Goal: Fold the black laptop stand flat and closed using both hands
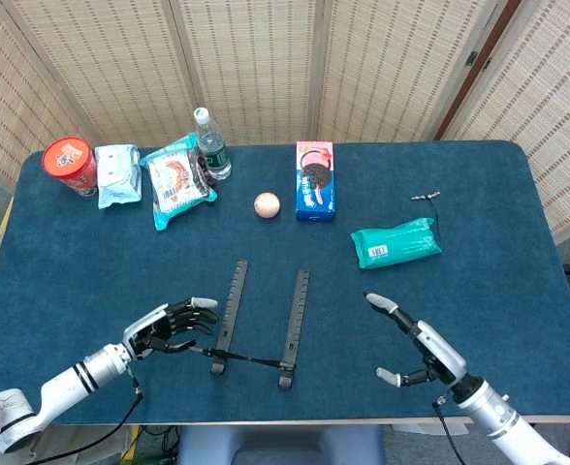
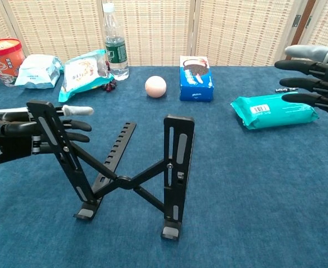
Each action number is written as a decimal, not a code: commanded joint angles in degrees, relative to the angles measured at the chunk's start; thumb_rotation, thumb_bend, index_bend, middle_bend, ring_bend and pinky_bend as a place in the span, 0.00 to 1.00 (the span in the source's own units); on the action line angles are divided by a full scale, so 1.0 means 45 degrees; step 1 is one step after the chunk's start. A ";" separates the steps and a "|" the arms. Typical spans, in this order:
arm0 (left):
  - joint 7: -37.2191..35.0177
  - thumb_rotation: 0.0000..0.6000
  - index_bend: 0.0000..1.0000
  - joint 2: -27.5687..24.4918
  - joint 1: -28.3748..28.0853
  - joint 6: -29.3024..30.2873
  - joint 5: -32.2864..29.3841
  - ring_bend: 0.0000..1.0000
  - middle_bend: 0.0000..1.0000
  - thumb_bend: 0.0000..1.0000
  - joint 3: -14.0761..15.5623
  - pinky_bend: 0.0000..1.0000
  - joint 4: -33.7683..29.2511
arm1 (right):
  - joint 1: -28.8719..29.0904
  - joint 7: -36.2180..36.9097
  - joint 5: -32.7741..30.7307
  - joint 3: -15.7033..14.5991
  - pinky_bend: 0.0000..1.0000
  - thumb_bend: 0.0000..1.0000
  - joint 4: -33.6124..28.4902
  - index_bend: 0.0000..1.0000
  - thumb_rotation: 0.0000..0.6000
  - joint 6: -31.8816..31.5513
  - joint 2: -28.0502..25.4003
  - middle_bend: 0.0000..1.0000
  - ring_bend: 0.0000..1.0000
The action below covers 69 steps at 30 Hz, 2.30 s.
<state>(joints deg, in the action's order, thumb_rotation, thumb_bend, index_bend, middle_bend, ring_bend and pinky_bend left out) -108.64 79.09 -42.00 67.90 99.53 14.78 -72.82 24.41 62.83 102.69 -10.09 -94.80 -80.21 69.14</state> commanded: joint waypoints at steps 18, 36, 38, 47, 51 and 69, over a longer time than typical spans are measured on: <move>0.2080 1.00 0.20 -0.1591 0.1605 0.1320 -0.1274 0.12 0.26 0.26 -0.1064 0.04 -0.1124 | 0.1709 -0.6254 -0.2428 0.1634 0.05 0.05 -0.1213 0.00 1.00 0.4552 0.2517 0.00 0.00; 0.2151 1.00 0.20 -0.2073 0.2347 0.1763 -0.1039 0.12 0.26 0.26 -0.1394 0.02 -0.1206 | 0.1936 -0.7870 -0.3998 0.2973 0.05 0.12 0.0050 0.00 1.00 0.4692 0.5218 0.00 0.00; 0.2114 1.00 0.20 -0.2083 0.2414 0.1789 -0.1021 0.12 0.26 0.26 -0.1419 0.02 -0.1164 | 0.1884 -0.8041 -0.4096 0.3070 0.05 0.12 0.0276 0.00 1.00 0.4555 0.5432 0.00 0.00; 0.2203 1.00 0.20 -0.2144 0.2544 0.1711 -0.0926 0.12 0.26 0.26 -0.1510 0.02 -0.0966 | 0.1226 -0.8772 -0.5322 0.3751 0.04 0.13 0.0777 0.00 1.00 0.3587 0.5956 0.00 0.00; 0.2510 1.00 0.20 -0.2116 0.2518 0.1536 -0.0944 0.12 0.26 0.26 -0.1590 0.02 -0.0862 | 0.0502 -0.9034 -0.5554 0.4117 0.00 0.13 0.0854 0.00 1.00 0.2195 0.6042 0.00 0.00; 1.2087 1.00 0.20 -0.1799 0.1802 -0.0531 -0.1730 0.12 0.24 0.26 -0.2522 0.01 -0.0786 | 0.0411 -1.3662 -0.2093 0.3272 0.00 0.07 0.1456 0.00 1.00 0.1295 0.2749 0.00 0.00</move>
<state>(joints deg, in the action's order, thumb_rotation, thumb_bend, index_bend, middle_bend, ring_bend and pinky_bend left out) -65.04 70.17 -33.22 68.02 93.94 5.30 -75.86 24.96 6.02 92.00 5.42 -88.89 -77.02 83.82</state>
